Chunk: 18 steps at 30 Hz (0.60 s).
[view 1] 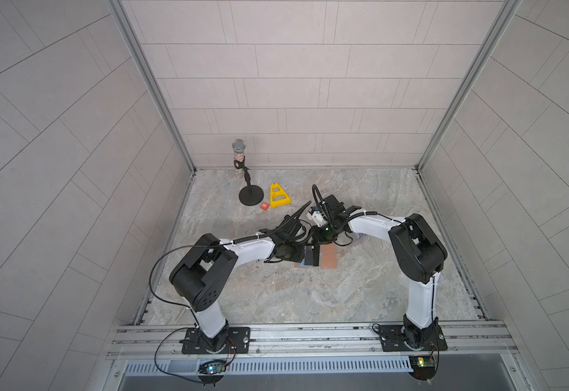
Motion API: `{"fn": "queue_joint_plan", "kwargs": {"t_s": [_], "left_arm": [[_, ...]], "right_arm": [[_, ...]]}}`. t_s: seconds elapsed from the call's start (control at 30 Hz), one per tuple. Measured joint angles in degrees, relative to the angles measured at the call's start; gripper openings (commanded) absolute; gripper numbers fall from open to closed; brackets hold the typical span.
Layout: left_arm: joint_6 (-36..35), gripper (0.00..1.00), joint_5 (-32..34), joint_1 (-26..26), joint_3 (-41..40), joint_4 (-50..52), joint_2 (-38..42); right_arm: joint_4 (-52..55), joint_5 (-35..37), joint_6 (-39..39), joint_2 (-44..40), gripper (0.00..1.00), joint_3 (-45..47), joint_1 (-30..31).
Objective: Insert credit cards into a card holder
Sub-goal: Insert the credit card into the card slot.
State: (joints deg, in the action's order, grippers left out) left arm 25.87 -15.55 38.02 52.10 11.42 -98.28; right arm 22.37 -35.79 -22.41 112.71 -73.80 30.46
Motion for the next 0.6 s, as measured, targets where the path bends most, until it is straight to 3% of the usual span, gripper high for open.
{"fn": "queue_joint_plan", "kwargs": {"t_s": [0.3, 0.6], "left_arm": [[0.0, 0.37, 0.0, 0.0, 0.0, 0.0, 0.0], [0.0, 0.37, 0.0, 0.0, 0.0, 0.0, 0.0]], "right_arm": [[-0.9, 1.1, -0.8, -0.6, 0.42, 0.3, 0.4], [-2.1, 7.0, -3.5, -10.3, 0.40, 6.6, 0.4]]}}
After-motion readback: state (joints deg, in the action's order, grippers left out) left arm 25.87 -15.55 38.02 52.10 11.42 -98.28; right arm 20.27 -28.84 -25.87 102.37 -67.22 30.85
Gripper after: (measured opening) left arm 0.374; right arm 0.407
